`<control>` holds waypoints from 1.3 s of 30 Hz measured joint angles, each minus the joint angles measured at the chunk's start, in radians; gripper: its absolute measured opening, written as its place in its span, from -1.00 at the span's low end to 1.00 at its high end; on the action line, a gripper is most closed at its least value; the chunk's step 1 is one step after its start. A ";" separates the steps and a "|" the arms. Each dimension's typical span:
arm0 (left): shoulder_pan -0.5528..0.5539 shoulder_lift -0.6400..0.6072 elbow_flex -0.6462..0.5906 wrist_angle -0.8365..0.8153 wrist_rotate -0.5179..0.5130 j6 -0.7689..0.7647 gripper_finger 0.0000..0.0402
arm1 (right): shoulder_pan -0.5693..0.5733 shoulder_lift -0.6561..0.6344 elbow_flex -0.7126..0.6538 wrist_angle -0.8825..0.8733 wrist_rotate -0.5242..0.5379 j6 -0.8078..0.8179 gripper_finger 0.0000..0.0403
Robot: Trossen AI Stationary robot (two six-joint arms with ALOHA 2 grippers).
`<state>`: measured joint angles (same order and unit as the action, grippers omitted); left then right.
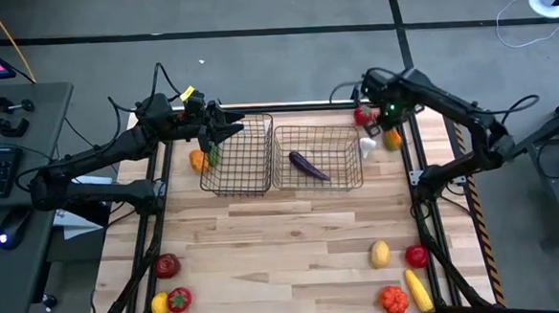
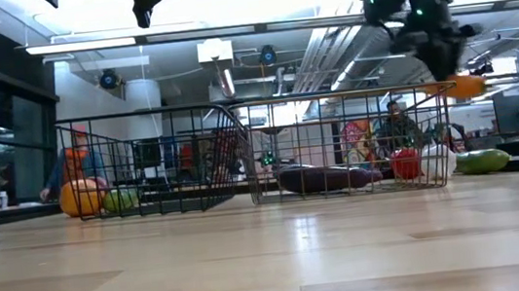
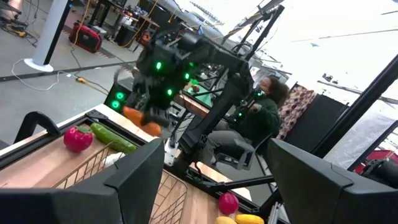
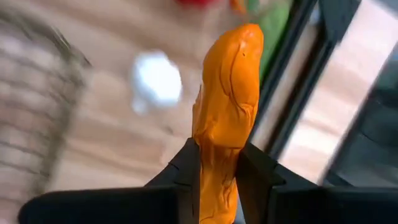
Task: Sort produce into baskets
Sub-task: Put the yellow chili pepper into the right wire basket, then put the right lemon into the left black wire basket
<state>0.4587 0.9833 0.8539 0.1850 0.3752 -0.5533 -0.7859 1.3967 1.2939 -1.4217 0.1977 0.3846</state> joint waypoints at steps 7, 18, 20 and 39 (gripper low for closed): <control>0.000 0.000 0.000 -0.001 0.000 -0.002 0.37 | 0.067 -0.011 0.050 0.298 -0.294 -0.025 -0.71; 0.000 0.000 0.000 -0.001 0.000 -0.003 0.37 | 0.349 -0.011 0.050 0.398 -0.396 -0.015 -0.64; 0.000 0.000 0.000 -0.001 0.000 -0.001 0.37 | 0.381 -0.011 0.050 0.387 -0.383 -0.003 -0.53; 0.000 0.000 0.000 -0.008 -0.013 0.064 0.37 | 0.526 -0.011 0.050 0.200 -0.668 0.064 0.42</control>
<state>0.4584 0.9833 0.8543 0.1773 0.3625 -0.4894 -0.2596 1.3853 1.3441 -1.2219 -0.4700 0.4483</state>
